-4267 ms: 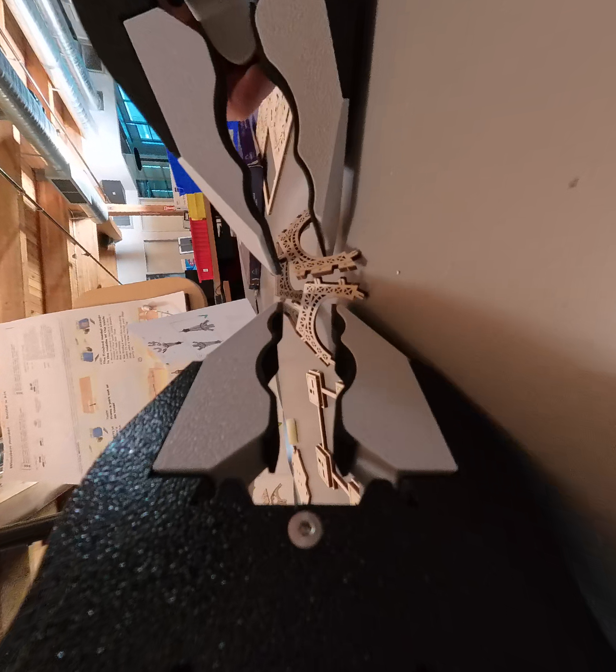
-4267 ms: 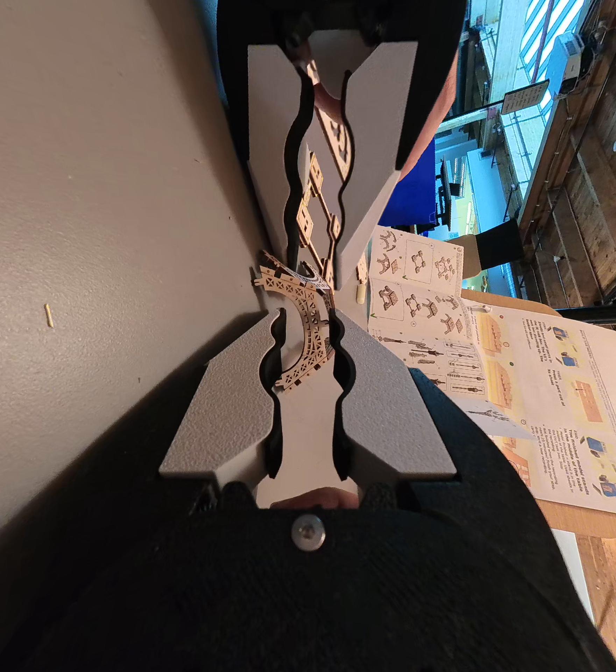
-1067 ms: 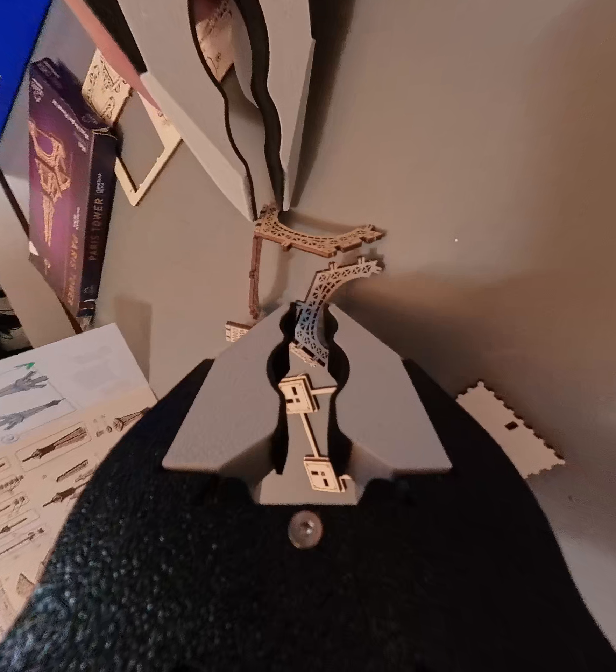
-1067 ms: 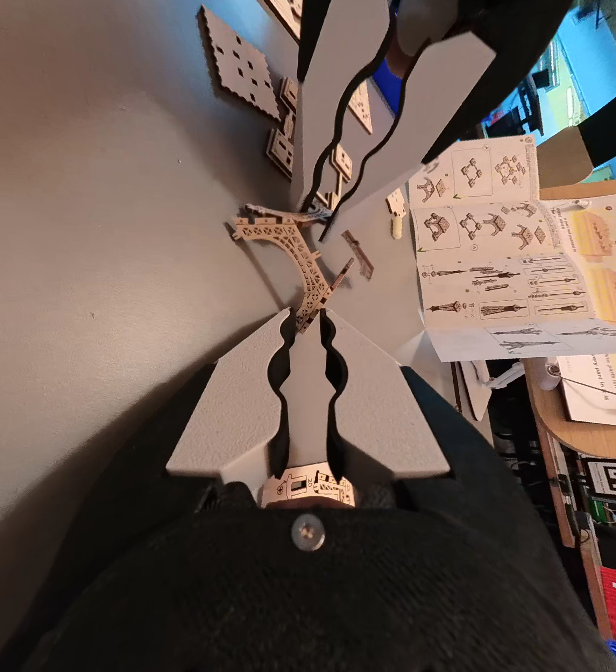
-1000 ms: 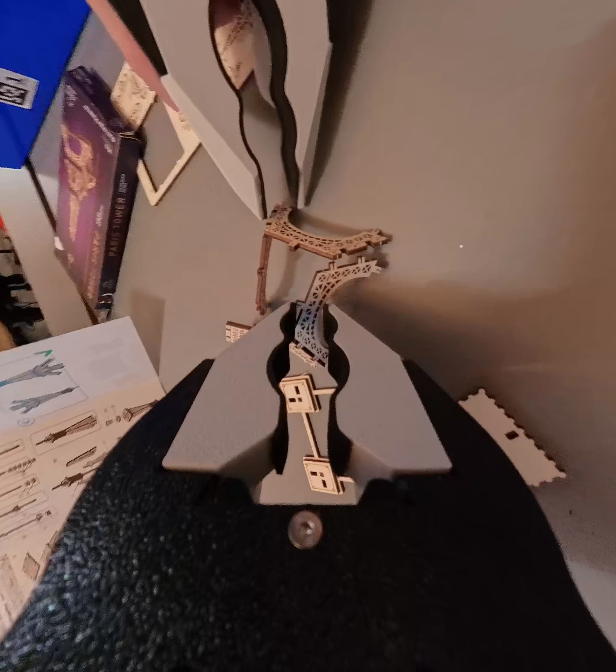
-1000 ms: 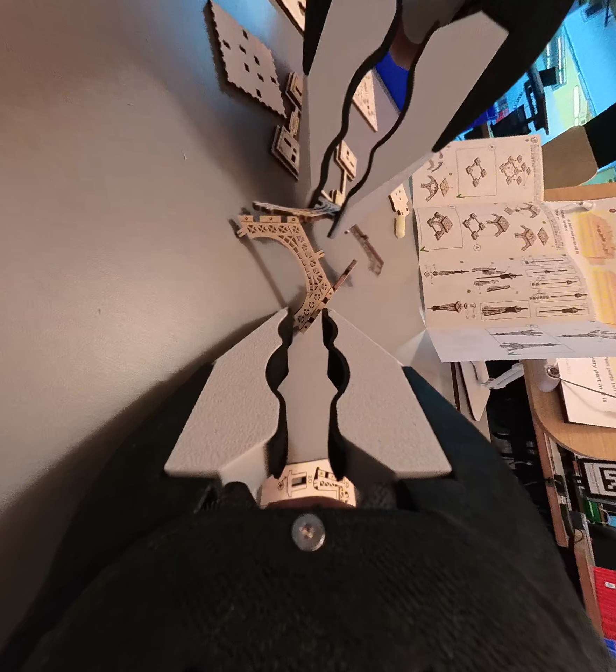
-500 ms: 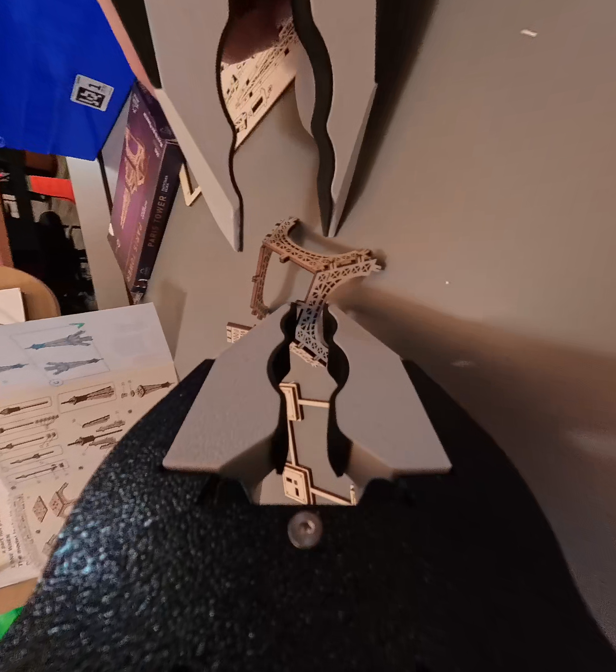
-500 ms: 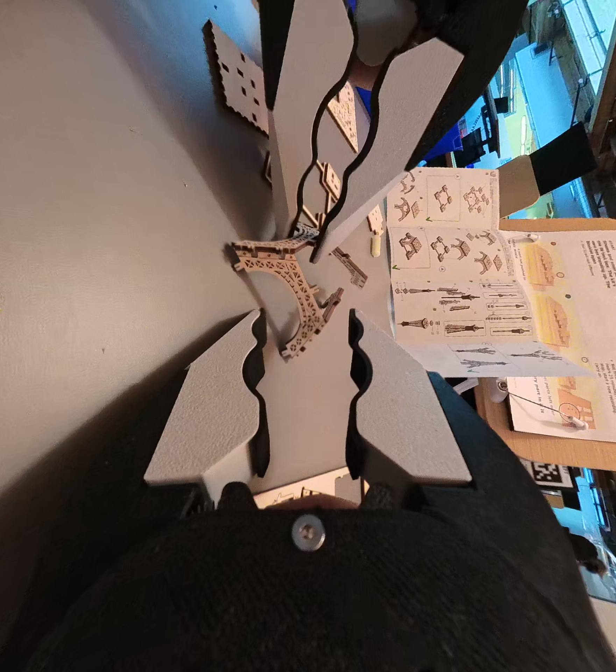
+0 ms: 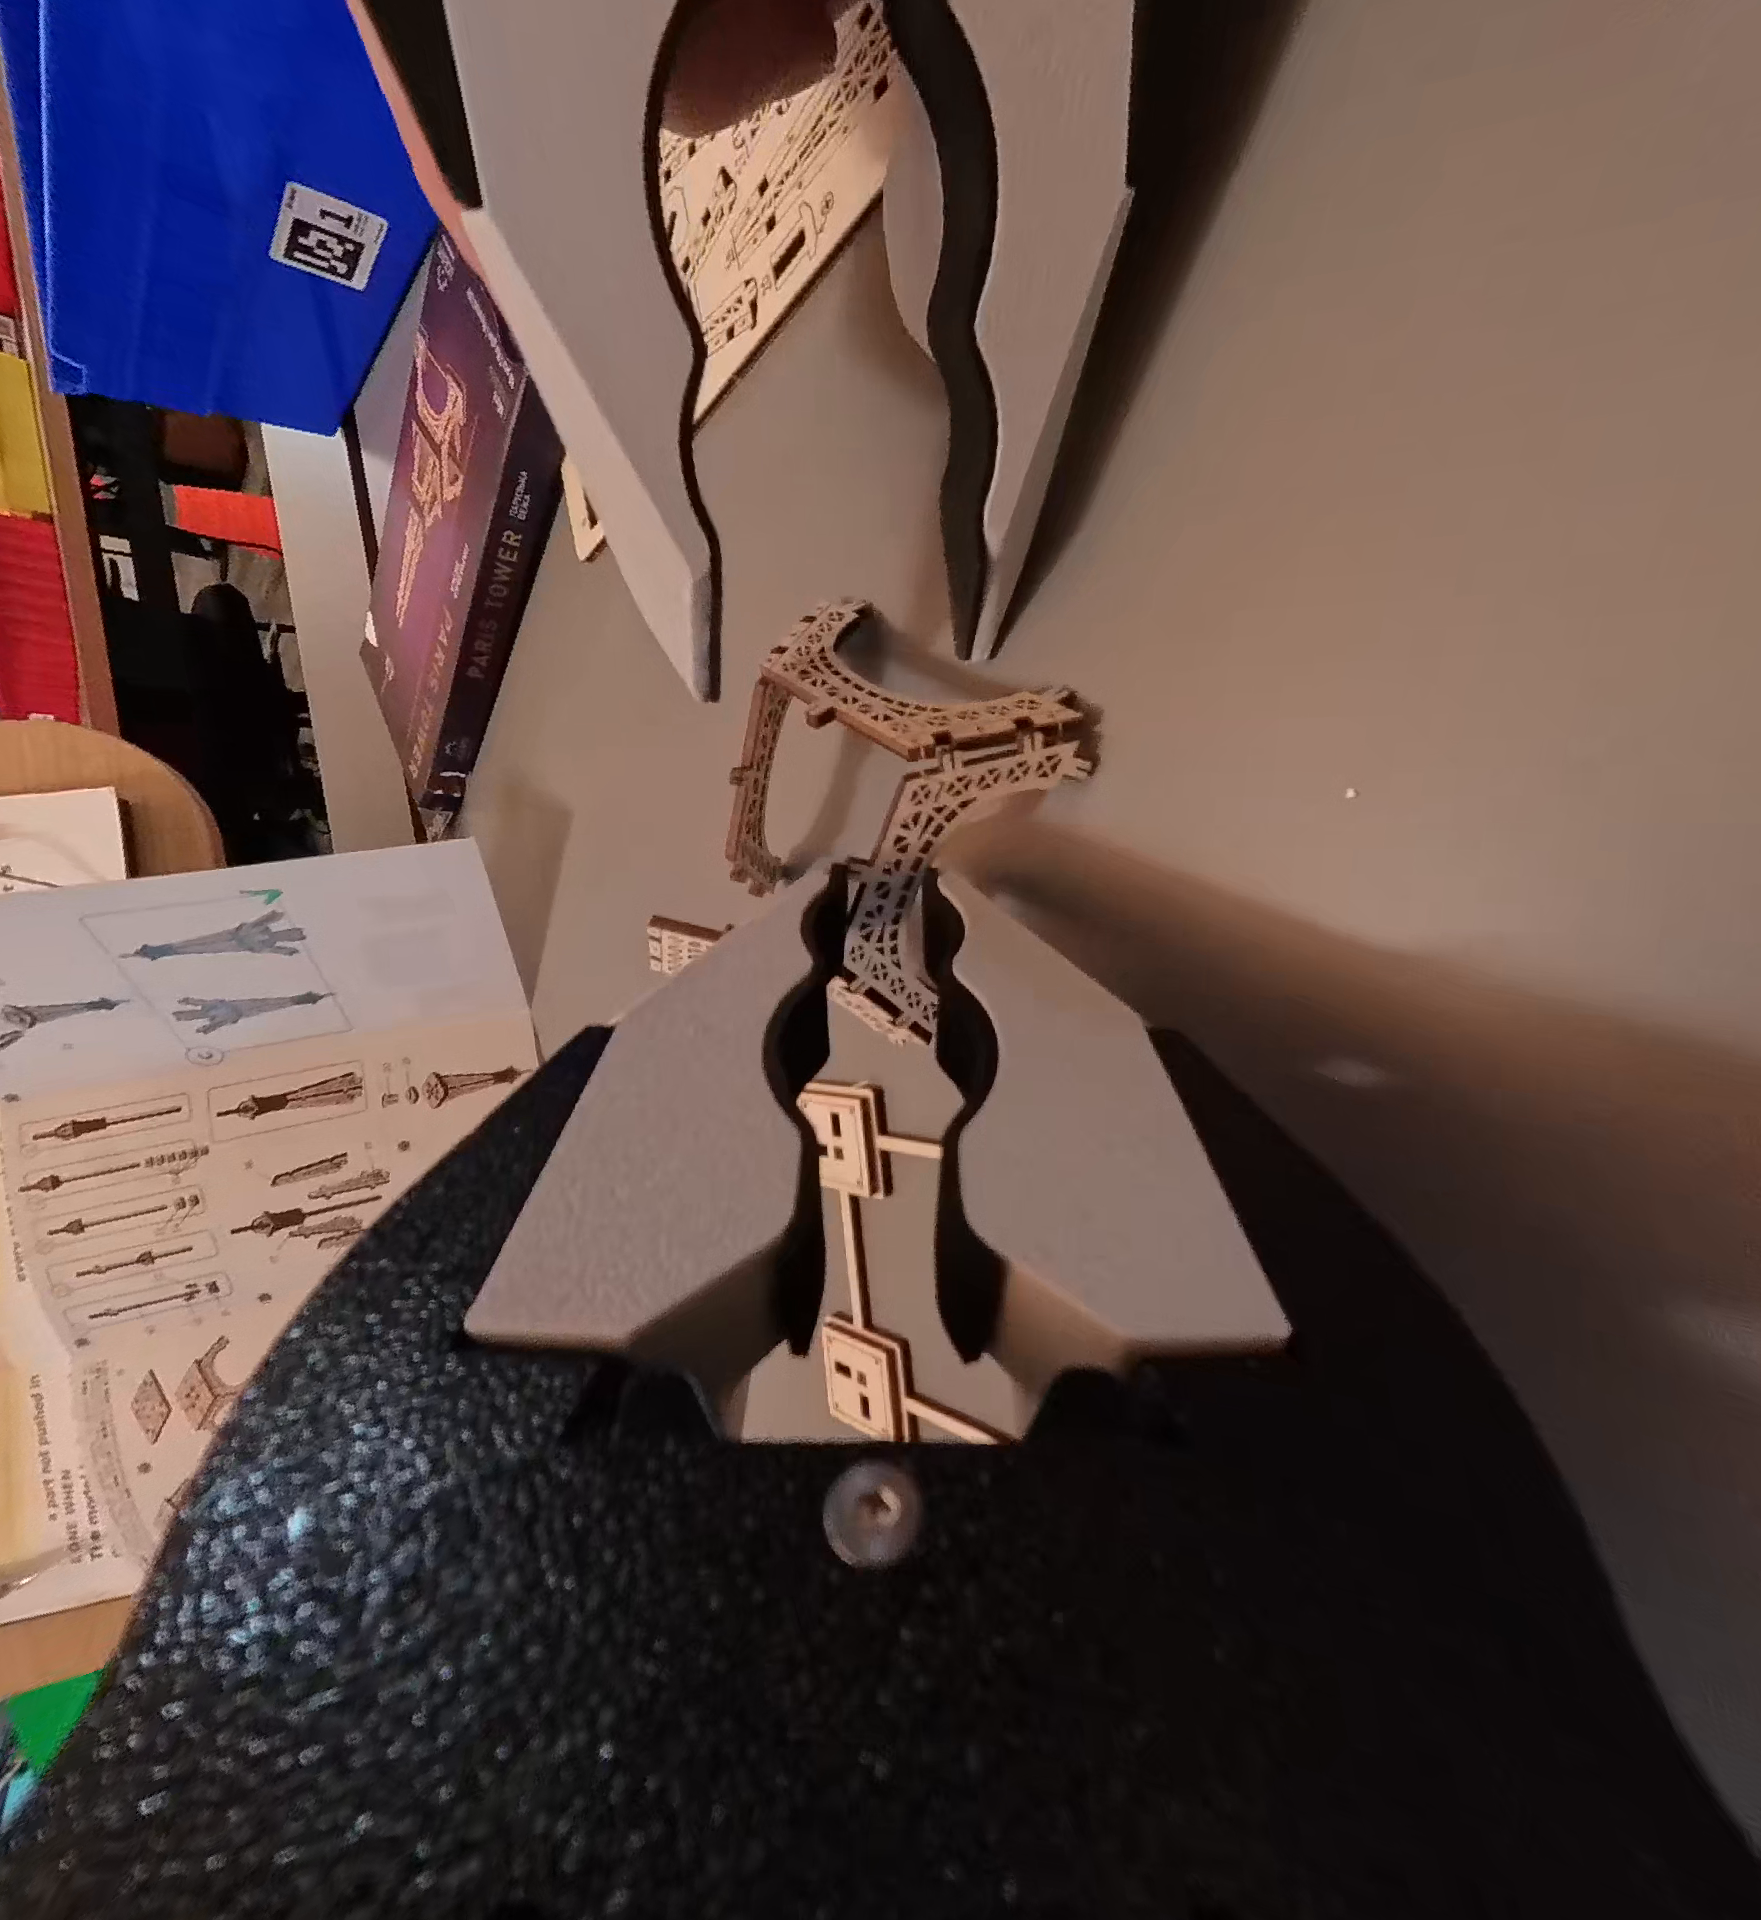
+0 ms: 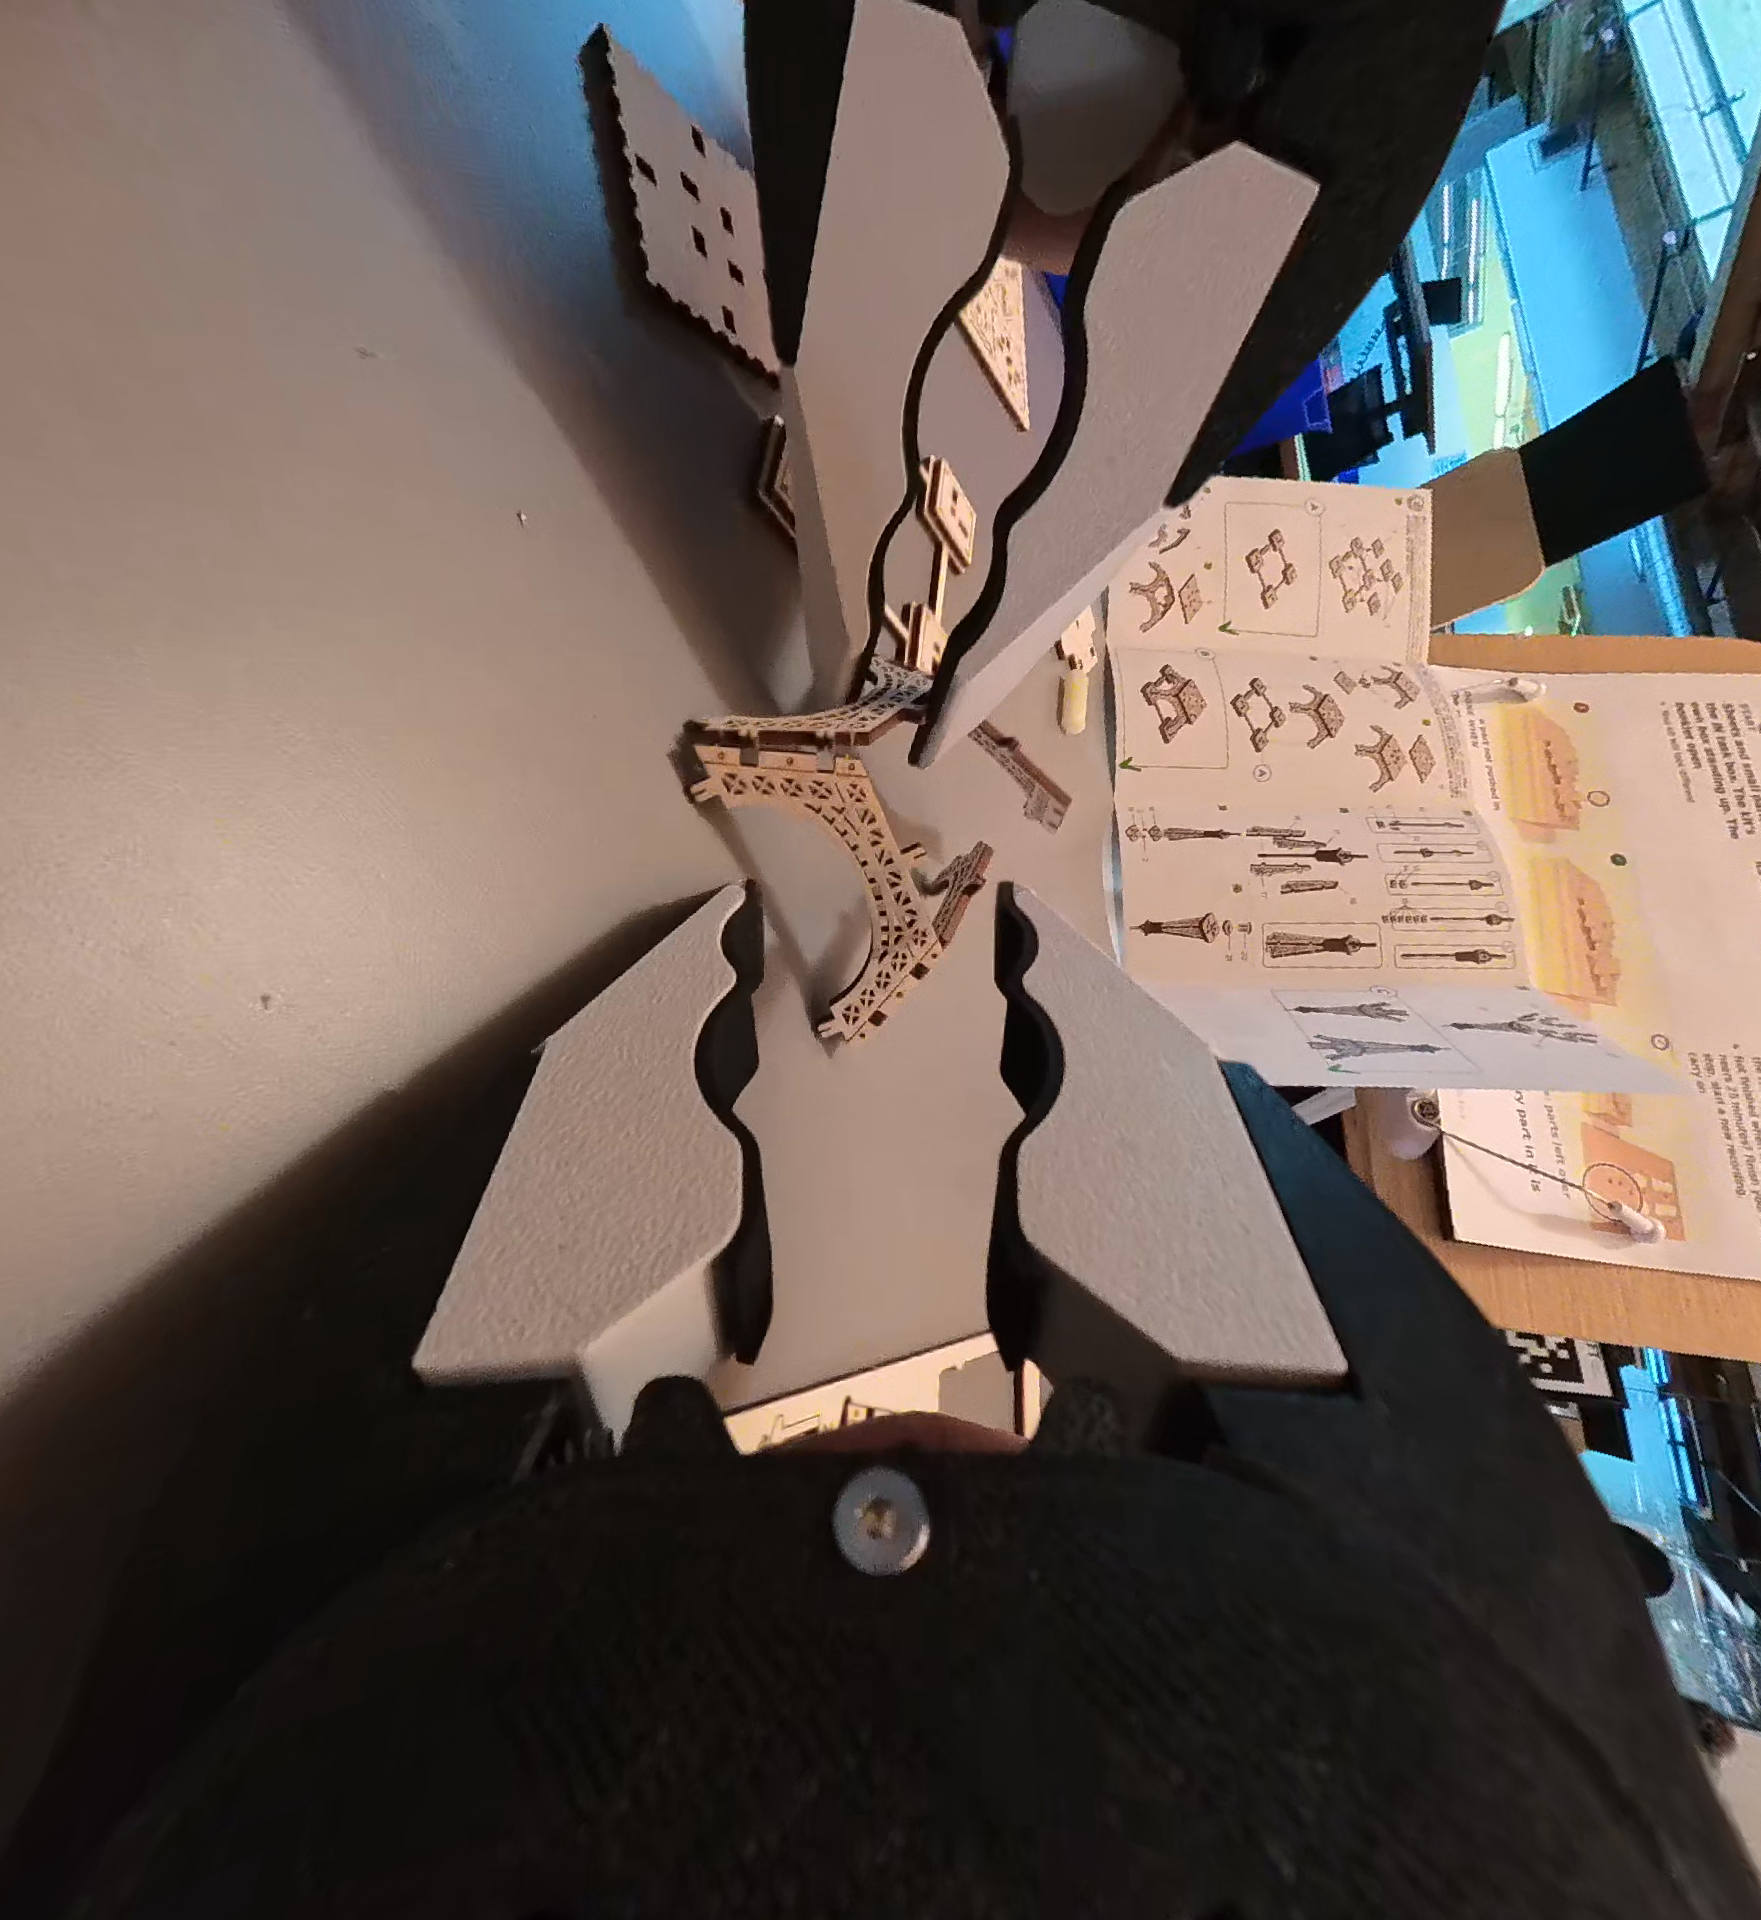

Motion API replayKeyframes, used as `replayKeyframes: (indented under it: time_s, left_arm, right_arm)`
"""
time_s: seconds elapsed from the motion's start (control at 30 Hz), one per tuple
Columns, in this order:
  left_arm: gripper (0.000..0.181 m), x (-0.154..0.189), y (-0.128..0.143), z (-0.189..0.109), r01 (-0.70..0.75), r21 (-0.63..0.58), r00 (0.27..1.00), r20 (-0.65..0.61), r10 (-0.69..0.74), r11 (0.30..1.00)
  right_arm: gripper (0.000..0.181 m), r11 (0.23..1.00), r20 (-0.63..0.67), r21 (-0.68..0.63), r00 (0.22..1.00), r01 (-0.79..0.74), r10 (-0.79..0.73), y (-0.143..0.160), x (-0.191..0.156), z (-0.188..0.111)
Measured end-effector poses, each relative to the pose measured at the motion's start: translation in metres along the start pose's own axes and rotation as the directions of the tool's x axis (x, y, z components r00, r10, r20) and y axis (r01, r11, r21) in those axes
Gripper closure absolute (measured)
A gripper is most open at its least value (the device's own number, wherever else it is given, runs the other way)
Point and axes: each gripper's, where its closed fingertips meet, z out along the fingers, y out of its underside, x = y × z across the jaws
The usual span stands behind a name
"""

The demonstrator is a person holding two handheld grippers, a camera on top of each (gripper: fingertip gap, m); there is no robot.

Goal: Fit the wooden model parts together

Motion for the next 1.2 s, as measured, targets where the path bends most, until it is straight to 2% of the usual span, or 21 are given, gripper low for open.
replayKeyframes:
  time_s: [0.43, 0.6, 0.7, 1.2]
  left_arm:
    - [0.170, -0.002, -0.001, 0.002, -0.006, 0.019, 0.999, 0.031, 0.005, 1.000]
    - [0.170, -0.003, 0.000, 0.002, -0.007, 0.016, 0.999, 0.043, 0.006, 1.000]
    - [0.170, -0.004, 0.000, 0.002, -0.014, 0.005, 0.999, 0.051, 0.014, 1.000]
    - [0.170, -0.002, 0.000, 0.002, 0.006, -0.025, 1.000, 0.028, -0.006, 1.000]
  right_arm:
    - [0.144, 0.978, -0.053, -0.049, 0.977, 0.204, -0.207, -0.002, 0.004, 0.013]
    - [0.161, 0.962, -0.048, -0.035, 0.961, 0.270, -0.271, -0.008, -0.004, 0.018]
    - [0.163, 0.949, -0.074, -0.049, 0.947, 0.311, -0.314, -0.009, -0.004, 0.019]
    - [0.164, 0.948, -0.094, -0.059, 0.944, 0.313, -0.317, -0.012, -0.004, 0.020]
